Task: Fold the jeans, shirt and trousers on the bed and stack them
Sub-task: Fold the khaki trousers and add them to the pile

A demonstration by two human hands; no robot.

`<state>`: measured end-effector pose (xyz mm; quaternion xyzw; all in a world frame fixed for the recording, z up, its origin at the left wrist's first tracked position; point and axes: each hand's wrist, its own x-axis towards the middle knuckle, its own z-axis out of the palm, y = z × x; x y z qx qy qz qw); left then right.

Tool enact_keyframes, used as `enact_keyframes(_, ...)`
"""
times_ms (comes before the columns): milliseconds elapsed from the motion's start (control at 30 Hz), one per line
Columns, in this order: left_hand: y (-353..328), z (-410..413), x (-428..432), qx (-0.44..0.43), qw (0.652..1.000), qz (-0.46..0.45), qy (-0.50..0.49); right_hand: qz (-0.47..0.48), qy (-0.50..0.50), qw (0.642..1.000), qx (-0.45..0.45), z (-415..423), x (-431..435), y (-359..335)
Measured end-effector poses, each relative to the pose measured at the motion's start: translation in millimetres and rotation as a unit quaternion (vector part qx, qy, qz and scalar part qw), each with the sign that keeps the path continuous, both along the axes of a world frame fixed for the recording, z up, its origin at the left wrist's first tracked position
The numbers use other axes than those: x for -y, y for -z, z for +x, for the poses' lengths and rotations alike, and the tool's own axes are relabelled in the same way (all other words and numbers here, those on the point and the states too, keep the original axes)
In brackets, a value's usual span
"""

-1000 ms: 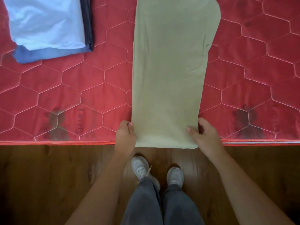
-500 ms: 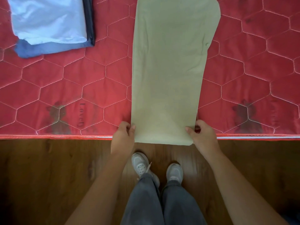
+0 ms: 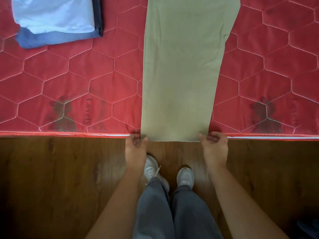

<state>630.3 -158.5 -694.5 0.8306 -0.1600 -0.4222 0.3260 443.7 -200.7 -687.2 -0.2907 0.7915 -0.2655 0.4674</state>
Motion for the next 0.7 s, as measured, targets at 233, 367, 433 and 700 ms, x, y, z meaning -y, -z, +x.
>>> enact_keyframes(233, -13, 11, -11, 0.060, 0.980, 0.034, 0.186, 0.026, -0.144, 0.988, 0.044, -16, -7, -14)
enact_keyframes(367, -13, 16, -29, 0.036, 0.973, 0.085, 0.209, 0.034, -0.175, 0.982, 0.054, -18, -15, -25)
enact_keyframes(433, -16, 18, -38, 0.001, 0.980, 0.063, 0.189, 0.037, -0.162, 0.982, 0.087, -18, -20, -30)
enact_keyframes(700, -43, 23, -75, -0.079, 0.977, 0.040, 0.194, 0.032, -0.128, 0.986, 0.105, -13, -62, -49)
